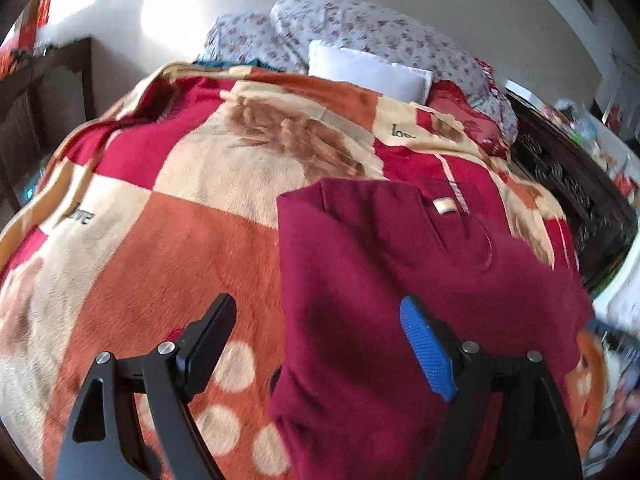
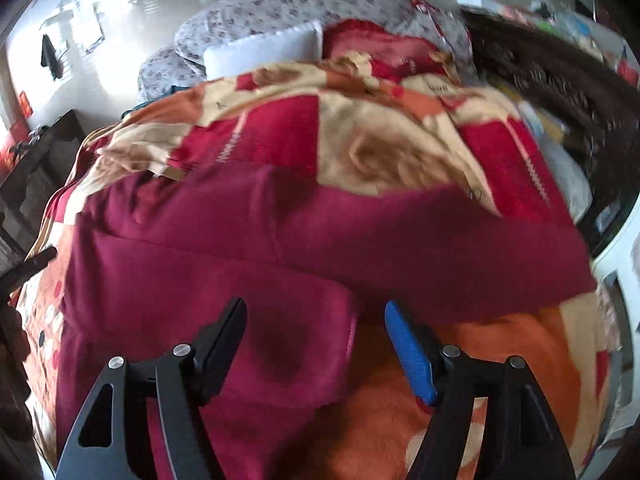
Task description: Fold small clothes
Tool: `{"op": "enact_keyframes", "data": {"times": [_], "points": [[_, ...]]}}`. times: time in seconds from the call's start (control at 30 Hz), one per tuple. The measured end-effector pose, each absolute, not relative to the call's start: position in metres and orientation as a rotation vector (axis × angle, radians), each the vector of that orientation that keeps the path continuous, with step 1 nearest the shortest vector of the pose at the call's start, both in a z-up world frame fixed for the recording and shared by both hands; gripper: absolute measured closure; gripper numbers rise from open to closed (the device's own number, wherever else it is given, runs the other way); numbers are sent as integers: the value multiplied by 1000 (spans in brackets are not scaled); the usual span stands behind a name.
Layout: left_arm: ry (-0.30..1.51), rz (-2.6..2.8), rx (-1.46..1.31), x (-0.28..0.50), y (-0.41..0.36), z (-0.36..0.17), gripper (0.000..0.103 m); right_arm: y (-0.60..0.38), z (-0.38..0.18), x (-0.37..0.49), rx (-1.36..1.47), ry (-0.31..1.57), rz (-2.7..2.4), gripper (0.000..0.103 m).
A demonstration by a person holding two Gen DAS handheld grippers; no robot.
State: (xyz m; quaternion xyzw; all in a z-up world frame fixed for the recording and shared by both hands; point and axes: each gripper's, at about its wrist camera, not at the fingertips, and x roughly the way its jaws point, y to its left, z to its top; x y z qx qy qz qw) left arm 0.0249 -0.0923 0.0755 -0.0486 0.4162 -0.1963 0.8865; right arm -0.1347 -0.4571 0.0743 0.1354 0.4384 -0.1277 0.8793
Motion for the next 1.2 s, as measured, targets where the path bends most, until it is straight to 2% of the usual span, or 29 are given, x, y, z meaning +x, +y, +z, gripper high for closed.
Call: {"op": "enact_keyframes", "data": {"times": [0.13, 0.17, 0.2, 0.23, 0.3, 0.33, 0.37, 0.4, 0.43, 0.5, 0.57, 0.83, 1.13, 1.2], "points": [[881, -385, -143, 48, -95, 73, 20, -475, 53, -128, 361, 896, -287, 27], [884, -381, -137, 55, -98, 71, 19, -478, 50, -128, 376, 886, -285, 31], [887, -376, -127, 60, -100, 70, 19, -478, 48, -128, 391, 872, -254, 53], [886, -370, -113, 64, -102, 68, 19, -478, 48, -127, 391, 869, -239, 79], [880, -363, -82, 69, -107, 63, 20, -471, 55, -130, 339, 844, -250, 92], [881, -361, -59, 72, -109, 60, 22, -467, 60, -131, 321, 827, -238, 93], [888, -364, -28, 74, -114, 55, 39, -465, 64, -132, 310, 818, -230, 93], [897, -373, -14, 76, -117, 51, 71, -462, 71, -134, 289, 801, -227, 94], [918, -389, 0, 77, -120, 47, 81, -460, 77, -135, 275, 787, -228, 94], [906, -391, -19, 77, -119, 46, 88, -455, 92, -138, 249, 751, -222, 94], [888, -401, -38, 74, -116, 52, 92, -451, 107, -138, 231, 718, -214, 94], [828, -404, -87, 71, -100, 77, 94, -444, 137, -120, 193, 640, -220, 94], [866, -366, -88, 86, -95, 54, 94, -470, 68, -71, 212, 825, -298, 94], [868, -355, -72, 87, -98, 51, 94, -479, 67, -75, 267, 818, -307, 85]]}}
